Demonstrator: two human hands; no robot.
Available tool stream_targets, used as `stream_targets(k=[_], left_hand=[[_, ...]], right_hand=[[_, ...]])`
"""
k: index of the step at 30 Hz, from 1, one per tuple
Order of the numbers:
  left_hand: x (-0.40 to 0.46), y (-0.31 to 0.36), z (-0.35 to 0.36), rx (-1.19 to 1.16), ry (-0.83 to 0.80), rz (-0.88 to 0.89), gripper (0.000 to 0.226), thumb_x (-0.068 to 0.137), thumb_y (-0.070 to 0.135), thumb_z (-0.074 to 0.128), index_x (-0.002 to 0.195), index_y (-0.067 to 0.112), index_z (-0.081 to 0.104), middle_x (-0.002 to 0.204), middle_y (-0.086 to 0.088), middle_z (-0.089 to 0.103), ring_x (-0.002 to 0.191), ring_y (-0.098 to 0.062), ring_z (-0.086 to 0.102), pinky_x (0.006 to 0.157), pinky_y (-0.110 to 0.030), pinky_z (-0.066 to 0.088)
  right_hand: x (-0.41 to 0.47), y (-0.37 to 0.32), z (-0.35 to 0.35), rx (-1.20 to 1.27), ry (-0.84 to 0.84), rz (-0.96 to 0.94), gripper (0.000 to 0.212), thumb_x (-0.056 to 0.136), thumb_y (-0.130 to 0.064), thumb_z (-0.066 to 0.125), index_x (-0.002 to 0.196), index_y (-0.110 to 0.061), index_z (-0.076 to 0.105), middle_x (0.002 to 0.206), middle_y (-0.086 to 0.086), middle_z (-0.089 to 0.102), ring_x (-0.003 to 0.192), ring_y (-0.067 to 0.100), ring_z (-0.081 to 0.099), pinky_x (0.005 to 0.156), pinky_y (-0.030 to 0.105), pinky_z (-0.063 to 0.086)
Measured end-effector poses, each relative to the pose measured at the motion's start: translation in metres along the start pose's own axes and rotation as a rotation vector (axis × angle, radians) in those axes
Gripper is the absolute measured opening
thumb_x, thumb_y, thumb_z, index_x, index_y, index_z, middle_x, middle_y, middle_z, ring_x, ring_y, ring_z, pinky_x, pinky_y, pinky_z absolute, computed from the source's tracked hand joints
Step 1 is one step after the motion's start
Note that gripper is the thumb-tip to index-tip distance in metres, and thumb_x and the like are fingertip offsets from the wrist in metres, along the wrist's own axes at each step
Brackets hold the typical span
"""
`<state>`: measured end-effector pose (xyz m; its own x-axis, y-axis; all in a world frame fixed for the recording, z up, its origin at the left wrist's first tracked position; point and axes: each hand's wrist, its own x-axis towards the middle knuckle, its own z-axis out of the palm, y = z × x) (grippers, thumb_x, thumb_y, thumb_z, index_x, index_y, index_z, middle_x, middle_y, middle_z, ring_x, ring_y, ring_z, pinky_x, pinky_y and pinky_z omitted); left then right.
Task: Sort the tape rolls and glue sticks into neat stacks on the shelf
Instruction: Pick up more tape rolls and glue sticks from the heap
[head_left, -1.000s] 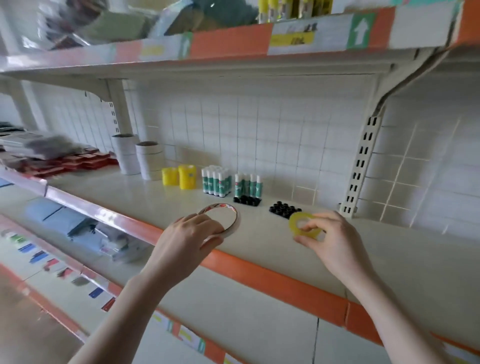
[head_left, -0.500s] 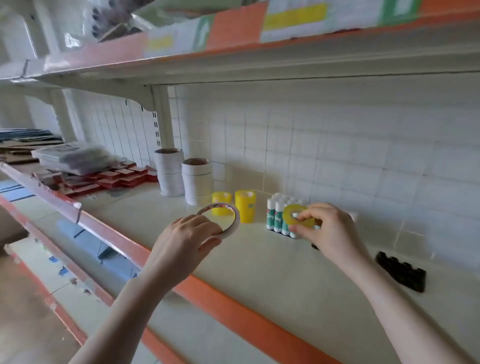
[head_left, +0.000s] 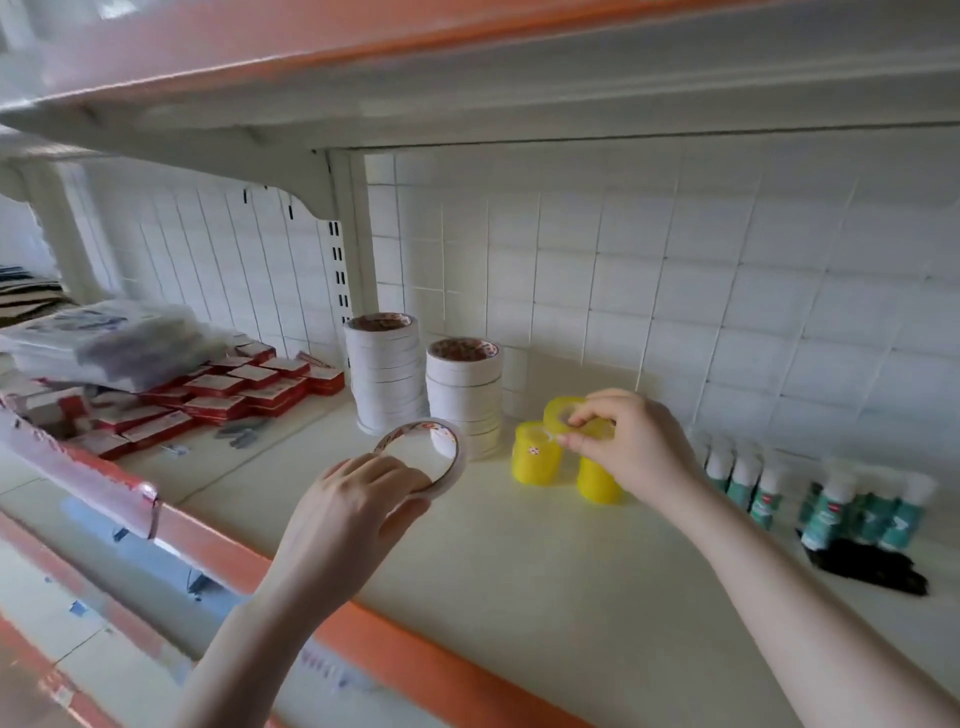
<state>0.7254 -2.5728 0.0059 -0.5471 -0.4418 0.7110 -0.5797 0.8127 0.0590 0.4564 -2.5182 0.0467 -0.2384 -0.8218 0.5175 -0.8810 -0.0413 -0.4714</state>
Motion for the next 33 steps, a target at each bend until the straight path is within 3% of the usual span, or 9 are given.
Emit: stream_targets(k=[5, 11, 17, 21, 26, 33], left_hand=[[0.002, -0.048, 0.007, -0.064, 0.005, 0.071, 0.025, 0.082, 0.038, 0.05, 0.081, 0.02, 0.067, 0.076, 0.011, 0.062, 0.068, -0.01, 0.055, 0.063, -0.021, 0.04], [0.006, -0.069, 0.021, -0.141, -0.002, 0.078, 0.025, 0.083, 0.037, 0.052, 0.083, 0.018, 0.068, 0.077, 0.01, 0.063, 0.069, -0.013, 0.056, 0.064, -0.024, 0.041], [0.01, -0.071, 0.029, -0.178, -0.033, 0.066, 0.023, 0.084, 0.036, 0.052, 0.084, 0.019, 0.067, 0.078, 0.011, 0.063, 0.07, -0.012, 0.056, 0.064, -0.025, 0.042], [0.013, -0.069, 0.032, -0.2, -0.045, 0.054, 0.021, 0.085, 0.035, 0.052, 0.084, 0.02, 0.066, 0.077, 0.011, 0.061, 0.07, -0.011, 0.055, 0.064, -0.022, 0.041], [0.014, -0.067, 0.037, -0.205, -0.057, 0.073, 0.021, 0.086, 0.036, 0.052, 0.086, 0.021, 0.067, 0.079, 0.013, 0.061, 0.072, -0.009, 0.054, 0.066, -0.021, 0.041], [0.016, -0.067, 0.036, -0.198, -0.048, 0.091, 0.02, 0.087, 0.035, 0.053, 0.086, 0.02, 0.066, 0.08, 0.012, 0.062, 0.071, -0.011, 0.056, 0.065, -0.025, 0.044]], right_hand=[[0.027, -0.011, 0.027, -0.12, -0.02, 0.124, 0.019, 0.077, -0.033, 0.075, 0.091, -0.021, 0.071, 0.115, -0.004, 0.061, 0.107, 0.02, 0.056, 0.075, 0.023, 0.035], [0.041, -0.009, 0.045, -0.273, -0.156, 0.103, 0.019, 0.078, -0.035, 0.072, 0.093, -0.023, 0.07, 0.108, -0.004, 0.065, 0.098, 0.022, 0.058, 0.074, 0.024, 0.035], [0.047, -0.002, 0.046, -0.36, -0.322, 0.119, 0.047, 0.079, -0.039, 0.071, 0.122, -0.027, 0.056, 0.121, -0.002, 0.061, 0.108, 0.021, 0.055, 0.075, 0.024, 0.036], [0.053, 0.003, 0.044, -0.334, -0.427, 0.129, 0.067, 0.079, -0.038, 0.07, 0.137, -0.021, 0.043, 0.135, 0.002, 0.049, 0.12, 0.02, 0.049, 0.093, 0.026, 0.039], [0.059, 0.004, 0.042, -0.331, -0.528, 0.145, 0.08, 0.075, -0.046, 0.073, 0.141, -0.02, 0.038, 0.139, 0.003, 0.043, 0.126, 0.02, 0.043, 0.099, 0.027, 0.035], [0.063, 0.006, 0.043, -0.317, -0.537, 0.131, 0.068, 0.075, -0.037, 0.074, 0.133, -0.018, 0.046, 0.129, 0.005, 0.05, 0.117, 0.021, 0.047, 0.094, 0.028, 0.039]])
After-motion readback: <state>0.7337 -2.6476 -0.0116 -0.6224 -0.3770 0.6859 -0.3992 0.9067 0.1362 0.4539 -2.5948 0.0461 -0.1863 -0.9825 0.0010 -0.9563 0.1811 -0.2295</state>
